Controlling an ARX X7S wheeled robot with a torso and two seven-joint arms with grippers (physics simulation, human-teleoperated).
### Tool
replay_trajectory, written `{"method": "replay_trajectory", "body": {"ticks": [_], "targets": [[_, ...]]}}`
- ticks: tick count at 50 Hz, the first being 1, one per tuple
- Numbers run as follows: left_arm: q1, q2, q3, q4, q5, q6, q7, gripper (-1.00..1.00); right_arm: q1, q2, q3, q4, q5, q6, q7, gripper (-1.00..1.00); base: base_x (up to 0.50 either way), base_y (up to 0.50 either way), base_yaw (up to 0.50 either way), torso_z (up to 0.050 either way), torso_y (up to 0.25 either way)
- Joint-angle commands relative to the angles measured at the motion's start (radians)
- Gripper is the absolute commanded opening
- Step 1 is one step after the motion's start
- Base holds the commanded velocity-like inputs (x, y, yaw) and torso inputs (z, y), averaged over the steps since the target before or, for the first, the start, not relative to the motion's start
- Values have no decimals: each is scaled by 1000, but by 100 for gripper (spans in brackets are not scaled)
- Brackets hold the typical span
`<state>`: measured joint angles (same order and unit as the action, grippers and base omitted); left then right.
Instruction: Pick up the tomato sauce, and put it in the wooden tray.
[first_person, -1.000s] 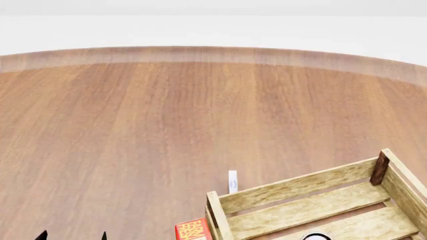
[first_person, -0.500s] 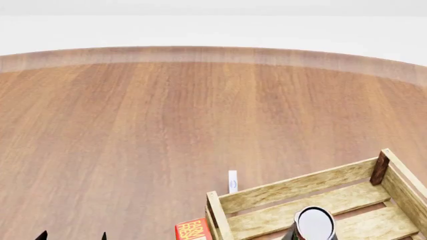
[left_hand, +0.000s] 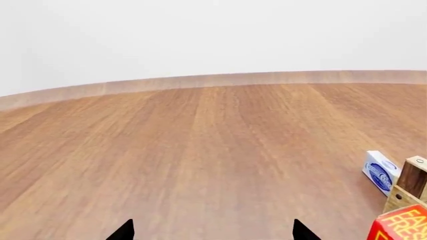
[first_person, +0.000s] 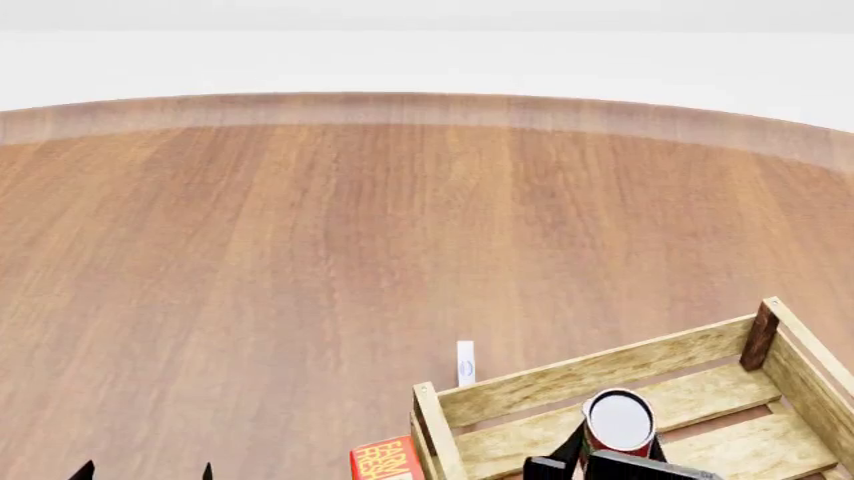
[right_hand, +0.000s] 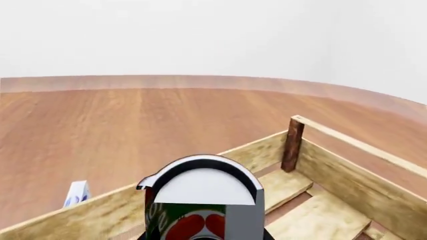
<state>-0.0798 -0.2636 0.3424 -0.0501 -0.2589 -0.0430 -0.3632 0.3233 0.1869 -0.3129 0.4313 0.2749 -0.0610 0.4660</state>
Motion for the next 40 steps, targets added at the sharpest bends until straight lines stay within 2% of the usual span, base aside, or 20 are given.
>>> {"method": "replay_trajectory", "body": {"ticks": [1,5,16,40], "targets": [[1,13,-15,-9,6,29,23,100,80,-39,14,154,-20,-20,-67,-100,0,0,0,0,0],[5,10,-13,5,5,20,18,100,120,-56,28,251,21,-30,-117,-100,0,0,0,0,0],[4,8,-9,1,2,25,16,100,149,-68,27,339,24,-70,-132,-100,0,0,0,0,0],[0,2,-1,-1,-4,26,10,100,202,-83,35,456,89,-46,-211,-100,0,0,0,0,0]]}}
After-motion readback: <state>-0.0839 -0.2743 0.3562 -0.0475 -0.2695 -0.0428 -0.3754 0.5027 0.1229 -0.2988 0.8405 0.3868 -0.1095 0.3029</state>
